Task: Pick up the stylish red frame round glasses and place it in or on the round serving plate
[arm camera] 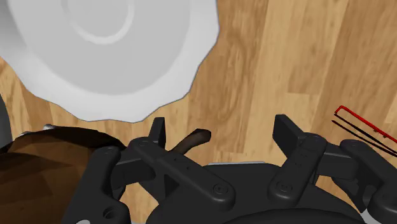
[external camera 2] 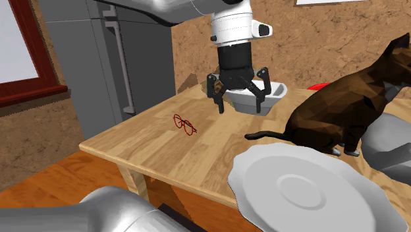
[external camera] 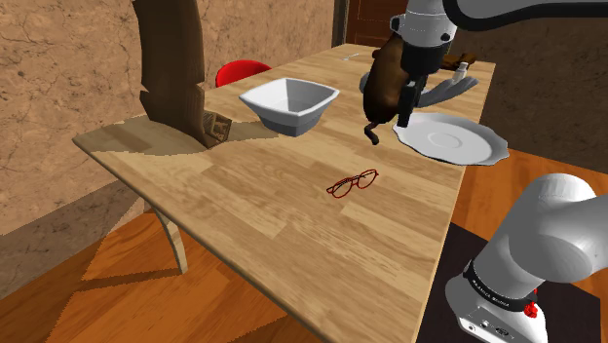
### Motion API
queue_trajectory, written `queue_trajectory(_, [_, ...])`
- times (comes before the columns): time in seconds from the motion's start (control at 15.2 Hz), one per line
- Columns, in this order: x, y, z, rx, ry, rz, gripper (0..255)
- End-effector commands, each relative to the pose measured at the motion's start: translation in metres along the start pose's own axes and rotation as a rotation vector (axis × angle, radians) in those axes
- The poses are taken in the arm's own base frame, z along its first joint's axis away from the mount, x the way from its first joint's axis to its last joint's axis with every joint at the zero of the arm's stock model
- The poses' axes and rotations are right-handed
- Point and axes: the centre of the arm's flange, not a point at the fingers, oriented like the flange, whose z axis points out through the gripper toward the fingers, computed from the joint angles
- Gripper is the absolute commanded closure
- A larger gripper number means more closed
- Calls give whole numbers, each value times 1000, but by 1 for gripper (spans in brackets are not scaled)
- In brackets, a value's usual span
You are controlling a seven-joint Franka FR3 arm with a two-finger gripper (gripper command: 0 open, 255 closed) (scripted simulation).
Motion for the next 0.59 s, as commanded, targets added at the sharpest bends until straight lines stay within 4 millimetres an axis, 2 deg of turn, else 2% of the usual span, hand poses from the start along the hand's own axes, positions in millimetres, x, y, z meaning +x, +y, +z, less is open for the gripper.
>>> queue_trajectory(0.0, [0, 0, 0, 0, 0, 0, 0])
queue_trajectory(0.26, [28, -38, 8, 18, 24, -273, 0])
queue_trajectory(0.53, [45, -83, 15, 36, 49, -545, 0])
